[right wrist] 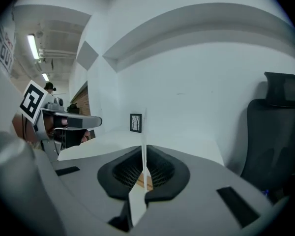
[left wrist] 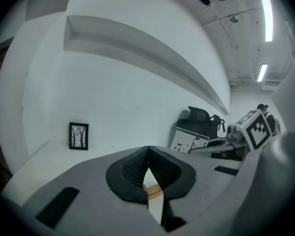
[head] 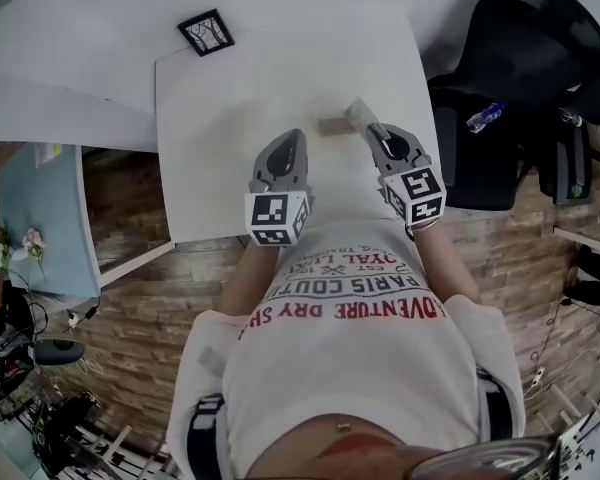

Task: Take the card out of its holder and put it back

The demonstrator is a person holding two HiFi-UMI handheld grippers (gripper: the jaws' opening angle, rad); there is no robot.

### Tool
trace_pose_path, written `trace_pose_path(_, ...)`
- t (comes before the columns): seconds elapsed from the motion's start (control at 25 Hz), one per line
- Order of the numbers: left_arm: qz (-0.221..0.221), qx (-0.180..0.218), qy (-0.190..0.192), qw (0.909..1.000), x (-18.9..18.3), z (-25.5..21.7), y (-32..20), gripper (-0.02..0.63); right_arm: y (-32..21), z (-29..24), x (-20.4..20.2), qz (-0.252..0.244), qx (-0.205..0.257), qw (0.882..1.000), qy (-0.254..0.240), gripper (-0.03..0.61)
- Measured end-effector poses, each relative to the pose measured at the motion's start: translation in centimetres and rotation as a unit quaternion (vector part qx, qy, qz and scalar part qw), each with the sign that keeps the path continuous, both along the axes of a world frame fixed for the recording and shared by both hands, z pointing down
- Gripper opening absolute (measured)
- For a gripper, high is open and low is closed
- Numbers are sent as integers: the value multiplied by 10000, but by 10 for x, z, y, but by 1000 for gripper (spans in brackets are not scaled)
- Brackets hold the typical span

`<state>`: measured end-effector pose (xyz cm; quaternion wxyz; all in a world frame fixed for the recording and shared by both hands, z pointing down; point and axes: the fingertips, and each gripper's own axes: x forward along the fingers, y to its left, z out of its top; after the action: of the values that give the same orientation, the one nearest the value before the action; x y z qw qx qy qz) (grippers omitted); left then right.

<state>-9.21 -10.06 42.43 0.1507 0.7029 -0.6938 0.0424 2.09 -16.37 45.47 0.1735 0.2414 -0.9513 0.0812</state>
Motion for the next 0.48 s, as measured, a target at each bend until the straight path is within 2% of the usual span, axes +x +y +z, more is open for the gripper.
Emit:
trace_pose_path(0.24, 45, -21, -95, 9999, -1, 2, 4, 25, 8, 9, 4, 286, -183, 9994, 13, 35)
trace_pose_path(0.48, 109, 75, -66, 9999, 0, 0, 2, 25, 10, 7, -1, 138, -92, 9999, -16, 35)
